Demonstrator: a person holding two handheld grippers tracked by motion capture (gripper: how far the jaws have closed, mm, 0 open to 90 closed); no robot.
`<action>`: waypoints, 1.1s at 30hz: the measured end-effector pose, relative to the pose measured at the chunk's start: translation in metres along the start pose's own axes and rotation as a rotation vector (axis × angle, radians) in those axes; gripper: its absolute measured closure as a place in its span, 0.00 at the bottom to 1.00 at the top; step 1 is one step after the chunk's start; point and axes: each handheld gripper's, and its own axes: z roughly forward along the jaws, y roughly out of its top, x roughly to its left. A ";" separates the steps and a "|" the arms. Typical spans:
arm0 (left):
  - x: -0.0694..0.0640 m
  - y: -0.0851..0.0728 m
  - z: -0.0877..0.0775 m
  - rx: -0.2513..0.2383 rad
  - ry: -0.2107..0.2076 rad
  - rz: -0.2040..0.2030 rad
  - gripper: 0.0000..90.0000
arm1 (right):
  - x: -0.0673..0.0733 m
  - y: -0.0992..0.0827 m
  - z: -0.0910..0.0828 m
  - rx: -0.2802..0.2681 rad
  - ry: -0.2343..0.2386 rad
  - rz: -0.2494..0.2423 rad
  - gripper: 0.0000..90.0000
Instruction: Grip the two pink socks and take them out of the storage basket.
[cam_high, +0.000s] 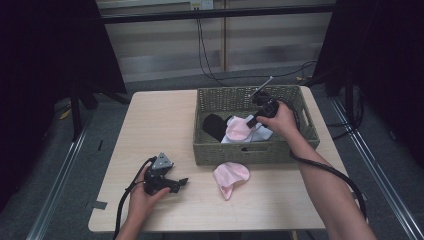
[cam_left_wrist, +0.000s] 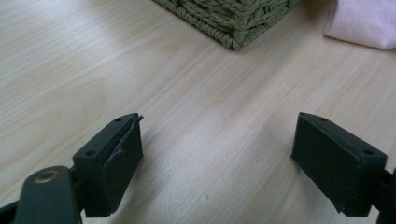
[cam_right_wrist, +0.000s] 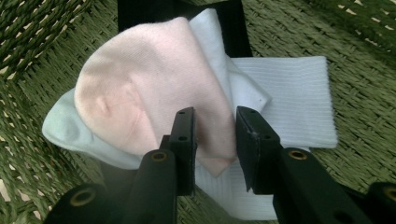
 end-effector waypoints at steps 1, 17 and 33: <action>0.000 0.000 0.000 0.000 0.000 0.000 0.17 | 0.000 0.000 0.000 0.002 0.001 -0.001 0.80; 0.000 0.000 0.000 0.002 0.004 0.004 0.17 | 0.010 0.006 -0.021 0.020 0.038 -0.020 0.97; 0.000 0.000 0.000 0.002 0.005 0.004 0.17 | 0.027 0.013 -0.072 -0.005 0.042 -0.083 0.97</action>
